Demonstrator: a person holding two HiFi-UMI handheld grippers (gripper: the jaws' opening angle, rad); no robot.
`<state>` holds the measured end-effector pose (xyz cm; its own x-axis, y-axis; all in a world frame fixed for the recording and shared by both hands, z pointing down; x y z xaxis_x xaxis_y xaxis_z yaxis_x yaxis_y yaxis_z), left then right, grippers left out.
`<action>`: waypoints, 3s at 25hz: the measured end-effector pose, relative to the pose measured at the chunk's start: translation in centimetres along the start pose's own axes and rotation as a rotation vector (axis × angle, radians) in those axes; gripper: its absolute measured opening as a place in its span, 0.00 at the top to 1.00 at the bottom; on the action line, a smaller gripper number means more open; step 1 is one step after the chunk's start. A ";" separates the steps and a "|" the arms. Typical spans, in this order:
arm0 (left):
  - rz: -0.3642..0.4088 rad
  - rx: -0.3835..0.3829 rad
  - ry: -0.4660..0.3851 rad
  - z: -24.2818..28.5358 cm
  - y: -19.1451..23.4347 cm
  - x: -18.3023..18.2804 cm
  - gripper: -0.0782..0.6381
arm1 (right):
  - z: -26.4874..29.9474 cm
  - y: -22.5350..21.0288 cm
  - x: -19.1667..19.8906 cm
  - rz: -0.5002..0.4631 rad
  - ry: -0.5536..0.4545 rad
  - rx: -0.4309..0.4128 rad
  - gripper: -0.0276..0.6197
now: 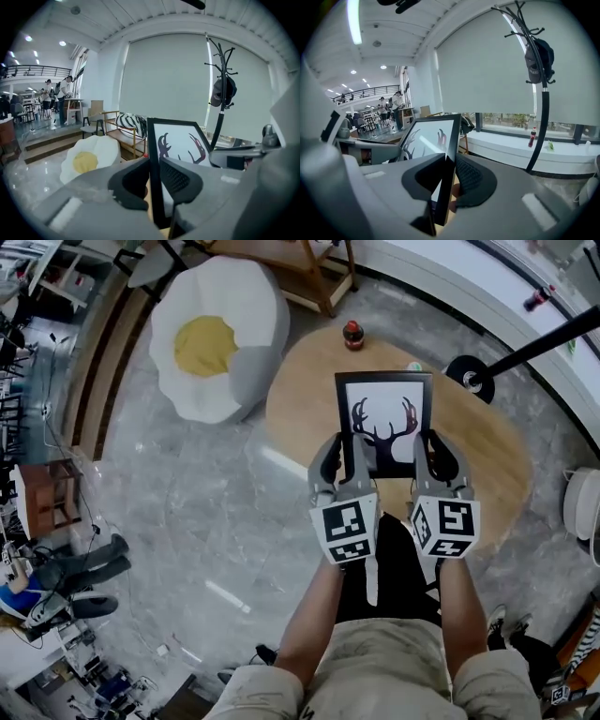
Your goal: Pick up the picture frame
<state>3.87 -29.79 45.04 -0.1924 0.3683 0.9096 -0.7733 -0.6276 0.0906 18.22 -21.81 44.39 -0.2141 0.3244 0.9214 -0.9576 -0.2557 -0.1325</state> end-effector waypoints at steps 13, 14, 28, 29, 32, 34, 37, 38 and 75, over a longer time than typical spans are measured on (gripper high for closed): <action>0.128 0.030 -0.247 -5.2 -2.6 -13.9 0.78 | -5.5 0.7 -13.1 -0.047 -0.237 0.007 0.84; 0.139 0.034 -0.272 -5.6 -2.8 -15.1 0.78 | -5.9 0.6 -14.3 -0.052 -0.262 0.010 0.84; 0.174 0.073 -0.535 -11.9 -6.6 -25.5 0.78 | -13.1 0.6 -24.7 -0.119 -0.525 0.034 0.84; 0.164 0.074 -0.556 -12.2 -6.8 -26.3 0.78 | -13.5 0.6 -25.5 -0.125 -0.545 0.035 0.84; 0.162 0.084 -0.624 -13.9 -6.8 -28.3 0.78 | -15.1 1.5 -27.6 -0.152 -0.607 0.038 0.84; 0.169 0.093 -0.671 -15.3 -6.9 -29.5 0.78 | -16.3 2.1 -28.8 -0.167 -0.650 0.039 0.84; 0.193 0.104 -0.732 -17.4 -7.1 -30.9 0.78 | -18.0 2.8 -30.3 -0.184 -0.711 0.030 0.84; 0.205 0.105 -0.750 -18.0 -7.1 -31.3 0.78 | -18.6 2.9 -30.8 -0.191 -0.731 0.027 0.84; 0.223 0.210 -0.907 -21.4 -8.5 -33.8 0.78 | -23.6 4.2 -33.5 -0.286 -0.860 0.179 0.84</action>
<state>4.01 -22.22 4.84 0.2874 -0.3914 0.8742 -0.6344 -0.7616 -0.1325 16.81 -12.27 4.32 0.3115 -0.3730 0.8740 -0.8927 -0.4302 0.1346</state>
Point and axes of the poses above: the fingertips, and each gripper's own axes: z forward along the fingers, y to its left, x out of its underside, the point moved 5 cm from there along -z, backward along the fingers, and after that the axes turned 4 degrees about -y, right-handed, at the moved point
